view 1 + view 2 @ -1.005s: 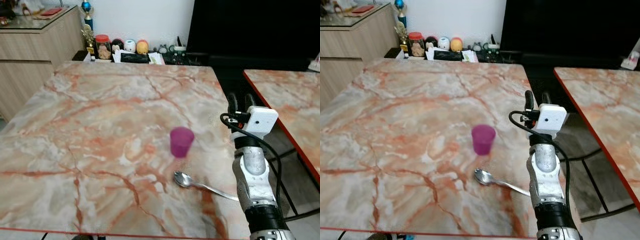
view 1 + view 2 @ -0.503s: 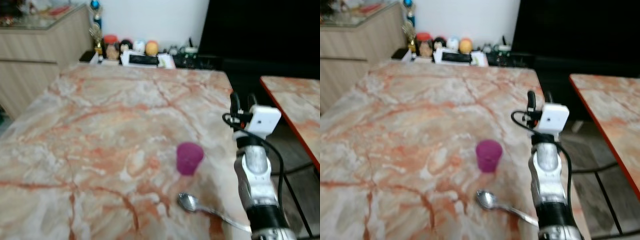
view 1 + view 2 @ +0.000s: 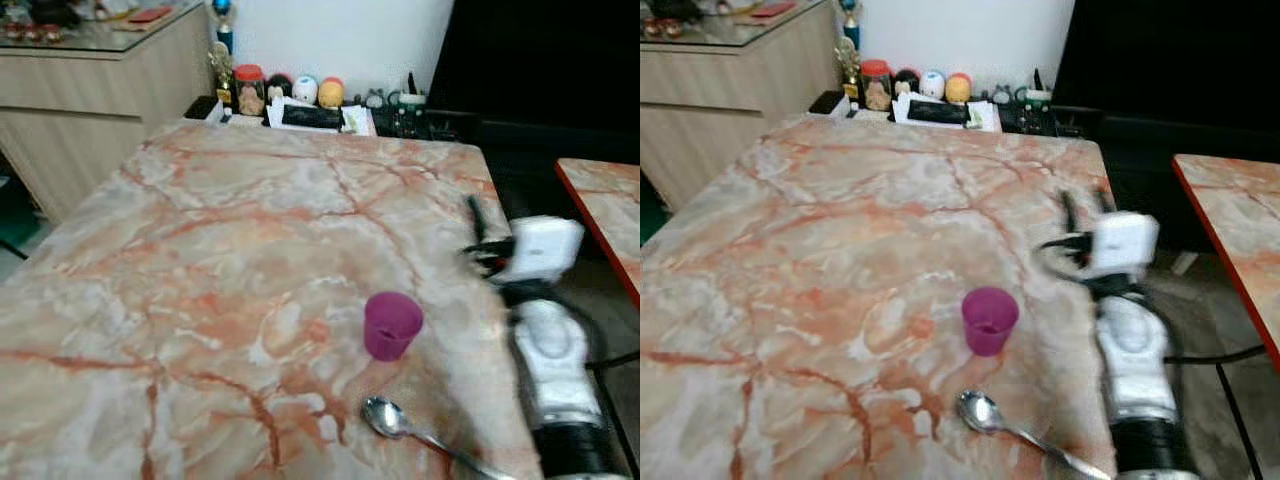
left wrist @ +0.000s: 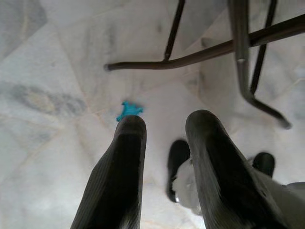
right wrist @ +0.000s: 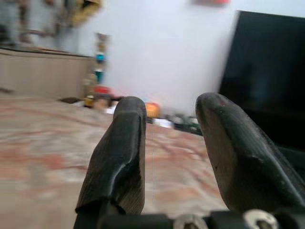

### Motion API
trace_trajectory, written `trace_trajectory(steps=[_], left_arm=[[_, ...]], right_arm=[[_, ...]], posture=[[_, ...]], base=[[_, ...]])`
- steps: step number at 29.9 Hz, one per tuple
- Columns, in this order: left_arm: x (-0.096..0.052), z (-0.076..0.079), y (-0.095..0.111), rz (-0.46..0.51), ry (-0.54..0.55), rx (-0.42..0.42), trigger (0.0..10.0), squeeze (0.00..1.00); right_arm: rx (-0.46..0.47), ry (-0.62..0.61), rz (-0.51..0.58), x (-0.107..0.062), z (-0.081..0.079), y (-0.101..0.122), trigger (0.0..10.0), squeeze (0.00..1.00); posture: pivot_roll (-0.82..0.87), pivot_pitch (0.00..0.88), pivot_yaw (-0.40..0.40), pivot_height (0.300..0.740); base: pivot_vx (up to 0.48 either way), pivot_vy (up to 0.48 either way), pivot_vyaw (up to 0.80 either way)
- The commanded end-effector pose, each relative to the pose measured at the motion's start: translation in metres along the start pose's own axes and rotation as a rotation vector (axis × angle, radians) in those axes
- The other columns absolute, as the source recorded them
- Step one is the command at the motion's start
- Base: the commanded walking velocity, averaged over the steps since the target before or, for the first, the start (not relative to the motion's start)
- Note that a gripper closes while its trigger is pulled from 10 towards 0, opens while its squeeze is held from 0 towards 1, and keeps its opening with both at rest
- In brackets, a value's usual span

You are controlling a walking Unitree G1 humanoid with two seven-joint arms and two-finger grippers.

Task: Setting the table

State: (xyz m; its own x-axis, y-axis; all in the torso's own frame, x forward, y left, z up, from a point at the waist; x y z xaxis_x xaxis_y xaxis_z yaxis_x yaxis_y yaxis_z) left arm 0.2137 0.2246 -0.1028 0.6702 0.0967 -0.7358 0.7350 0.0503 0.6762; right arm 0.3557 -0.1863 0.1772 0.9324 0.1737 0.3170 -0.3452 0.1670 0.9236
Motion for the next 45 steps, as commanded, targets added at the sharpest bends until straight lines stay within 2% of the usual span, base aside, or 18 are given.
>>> trace_trajectory(steps=[1, 14, 32, 45], left_arm=[[0.002, -0.001, 0.013, 0.039, 0.001, 0.010, 10.0, 0.00], [0.003, 0.000, 0.015, 0.048, -0.004, -0.001, 10.0, 0.00], [0.003, 0.000, 0.017, 0.057, -0.006, 0.001, 10.0, 0.00], [0.004, 0.003, 0.023, 0.072, -0.010, 0.014, 10.0, 0.00]], right_arm=[[-0.011, -0.020, 0.013, 0.000, 0.013, 0.007, 10.0, 0.00], [0.021, -0.010, 0.002, -0.001, 0.005, 0.003, 10.0, 0.00], [0.040, -0.003, -0.001, 0.001, -0.001, 0.001, 10.0, 0.00], [0.044, -0.011, -0.007, 0.001, -0.002, -0.001, 10.0, 0.00]], posture=[[0.11, 0.000, -0.026, 0.728], [0.11, 0.000, -0.024, 0.728], [0.12, 0.000, -0.023, 0.728], [0.12, 0.000, -0.024, 0.728]], base=[[0.000, 0.000, 0.00], [0.000, 0.000, 0.00], [-0.296, 0.000, 0.00], [0.000, 0.000, 0.00]])
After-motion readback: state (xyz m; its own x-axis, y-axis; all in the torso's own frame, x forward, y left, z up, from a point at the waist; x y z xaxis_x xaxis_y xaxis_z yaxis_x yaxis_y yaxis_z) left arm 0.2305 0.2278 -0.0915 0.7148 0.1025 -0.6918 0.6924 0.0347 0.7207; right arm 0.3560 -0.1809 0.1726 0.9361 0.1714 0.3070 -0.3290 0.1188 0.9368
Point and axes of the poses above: a point about 5 cm out from each wrist's last joint towards the gripper, its own x axis pointing out of the wrist towards the gripper, its own y axis along the axis of the wrist's last joint, z = x × y, the point moved 4 cm from there along x, pointing out of the wrist towards the gripper, and after that the axes turned 1 degree about -x, right-handed, at the moved point
